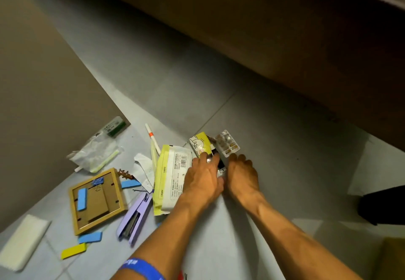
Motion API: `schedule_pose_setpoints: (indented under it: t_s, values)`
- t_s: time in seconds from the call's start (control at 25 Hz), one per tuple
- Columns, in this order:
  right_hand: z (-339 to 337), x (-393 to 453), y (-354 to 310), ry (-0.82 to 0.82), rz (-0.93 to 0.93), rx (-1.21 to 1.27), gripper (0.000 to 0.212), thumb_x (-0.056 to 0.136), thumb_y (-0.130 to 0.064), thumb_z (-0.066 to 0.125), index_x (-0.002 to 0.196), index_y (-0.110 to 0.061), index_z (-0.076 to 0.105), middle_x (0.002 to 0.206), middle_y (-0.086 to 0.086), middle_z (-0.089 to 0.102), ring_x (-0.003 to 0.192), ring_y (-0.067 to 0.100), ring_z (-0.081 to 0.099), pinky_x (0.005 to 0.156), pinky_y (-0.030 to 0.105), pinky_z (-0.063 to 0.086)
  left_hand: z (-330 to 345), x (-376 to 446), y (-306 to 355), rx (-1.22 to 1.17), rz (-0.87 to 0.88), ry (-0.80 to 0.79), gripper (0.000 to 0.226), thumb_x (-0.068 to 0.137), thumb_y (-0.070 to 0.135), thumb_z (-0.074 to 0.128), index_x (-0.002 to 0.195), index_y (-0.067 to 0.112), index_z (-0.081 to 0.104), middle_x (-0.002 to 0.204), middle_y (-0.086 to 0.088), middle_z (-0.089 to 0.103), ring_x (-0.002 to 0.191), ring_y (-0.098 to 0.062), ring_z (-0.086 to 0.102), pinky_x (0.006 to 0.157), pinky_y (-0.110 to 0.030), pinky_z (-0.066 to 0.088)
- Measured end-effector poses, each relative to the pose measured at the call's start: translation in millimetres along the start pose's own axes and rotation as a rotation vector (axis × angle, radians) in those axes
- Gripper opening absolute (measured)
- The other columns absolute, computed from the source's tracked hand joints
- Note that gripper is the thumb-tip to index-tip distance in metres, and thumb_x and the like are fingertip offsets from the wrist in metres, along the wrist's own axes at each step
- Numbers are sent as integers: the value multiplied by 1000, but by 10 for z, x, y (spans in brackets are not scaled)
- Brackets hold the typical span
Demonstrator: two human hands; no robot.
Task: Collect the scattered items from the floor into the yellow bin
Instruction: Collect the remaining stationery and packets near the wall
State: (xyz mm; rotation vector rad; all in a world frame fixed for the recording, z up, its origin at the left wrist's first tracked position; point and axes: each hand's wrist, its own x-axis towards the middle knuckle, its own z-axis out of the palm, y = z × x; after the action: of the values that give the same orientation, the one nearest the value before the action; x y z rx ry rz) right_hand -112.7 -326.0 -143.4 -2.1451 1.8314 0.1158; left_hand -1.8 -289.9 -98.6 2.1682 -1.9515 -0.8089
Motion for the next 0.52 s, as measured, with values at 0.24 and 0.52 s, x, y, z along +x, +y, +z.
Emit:
schedule_pose_setpoints:
  t_s: [0.24,0.52]
  values:
    - [-58,-68,199,-73,478,892,27,78,-3,45,65,-15,65,71,13,64,65,28,59,64,40,49,254,-81,-85,-15,-65,56,33,85,8,54,118,12,51,121,-13,51,104,-31,50,81,-39,43]
    - [-354,554,219,137,409,739,8,88,-18,58,86,-11,61,86,7,64,69,23,58,56,25,39,76,36,-83,-785,-448,143,19,82,7,51,72,21,56,102,-5,60,95,-25,57,70,-28,41]
